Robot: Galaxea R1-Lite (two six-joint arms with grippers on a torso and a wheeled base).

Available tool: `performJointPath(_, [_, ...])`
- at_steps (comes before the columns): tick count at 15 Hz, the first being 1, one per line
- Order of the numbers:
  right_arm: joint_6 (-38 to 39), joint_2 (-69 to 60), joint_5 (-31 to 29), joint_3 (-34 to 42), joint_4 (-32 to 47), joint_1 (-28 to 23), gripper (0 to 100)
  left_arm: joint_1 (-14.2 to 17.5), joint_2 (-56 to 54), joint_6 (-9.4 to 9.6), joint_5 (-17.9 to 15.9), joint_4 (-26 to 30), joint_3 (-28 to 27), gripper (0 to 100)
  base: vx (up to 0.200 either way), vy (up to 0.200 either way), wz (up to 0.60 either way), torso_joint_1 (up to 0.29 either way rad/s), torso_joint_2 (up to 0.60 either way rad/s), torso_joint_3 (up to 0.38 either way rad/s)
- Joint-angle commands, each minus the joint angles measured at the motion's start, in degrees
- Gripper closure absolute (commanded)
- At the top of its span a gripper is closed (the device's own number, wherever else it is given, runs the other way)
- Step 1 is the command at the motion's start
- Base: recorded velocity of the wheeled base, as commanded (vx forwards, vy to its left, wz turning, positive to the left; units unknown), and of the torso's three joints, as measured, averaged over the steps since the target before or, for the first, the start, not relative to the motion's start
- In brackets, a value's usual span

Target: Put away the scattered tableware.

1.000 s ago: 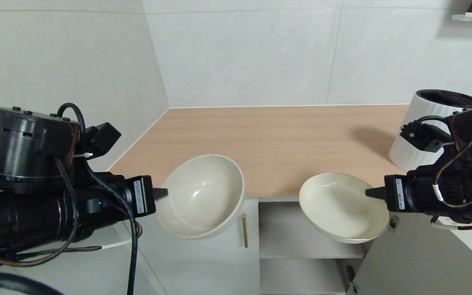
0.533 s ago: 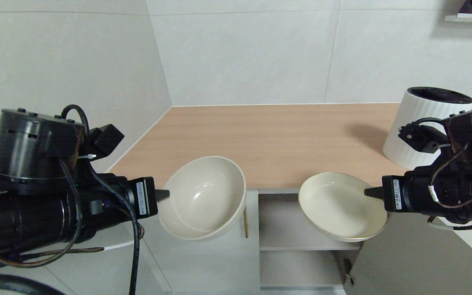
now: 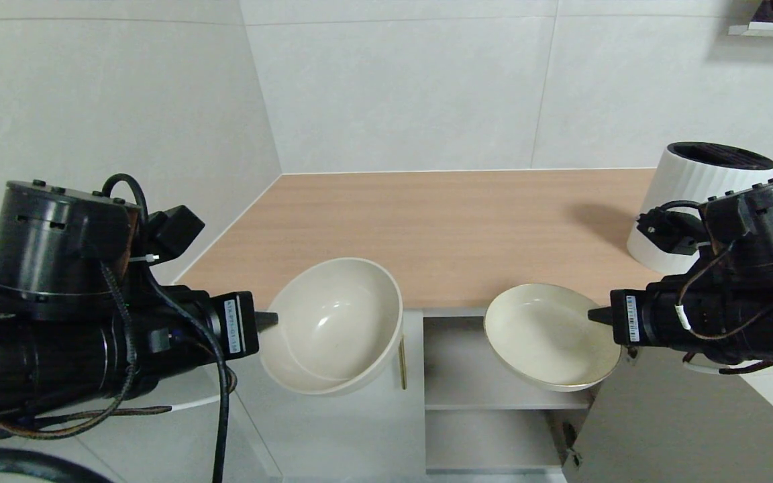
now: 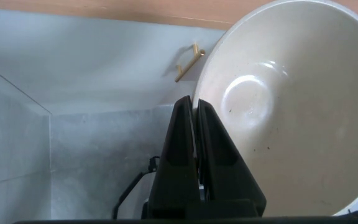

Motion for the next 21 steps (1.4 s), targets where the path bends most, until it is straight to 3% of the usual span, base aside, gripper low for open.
performJointPath(1, [0.0, 1.1, -0.1, 0.4, -0.4, -0.1, 100, 0.1, 0.2, -0.01, 0.0, 0.0, 0.1, 100, 0.0, 0.0, 0.0, 0.0, 0.0, 0.0])
performJointPath(6, [-0.1, 1.2, -0.4, 0.4, -0.6, -0.1, 100, 0.0, 0.1, -0.01, 0.0, 0.0, 0.1, 100, 0.0, 0.0, 0.0, -0.119, 0.29, 0.17])
performJointPath(21, [-0.1, 2.0, -0.4, 0.5, -0.6, -0.1, 100, 0.0, 0.2, -0.01, 0.0, 0.0, 0.1, 100, 0.0, 0.0, 0.0, -0.158, 0.46, 0.301])
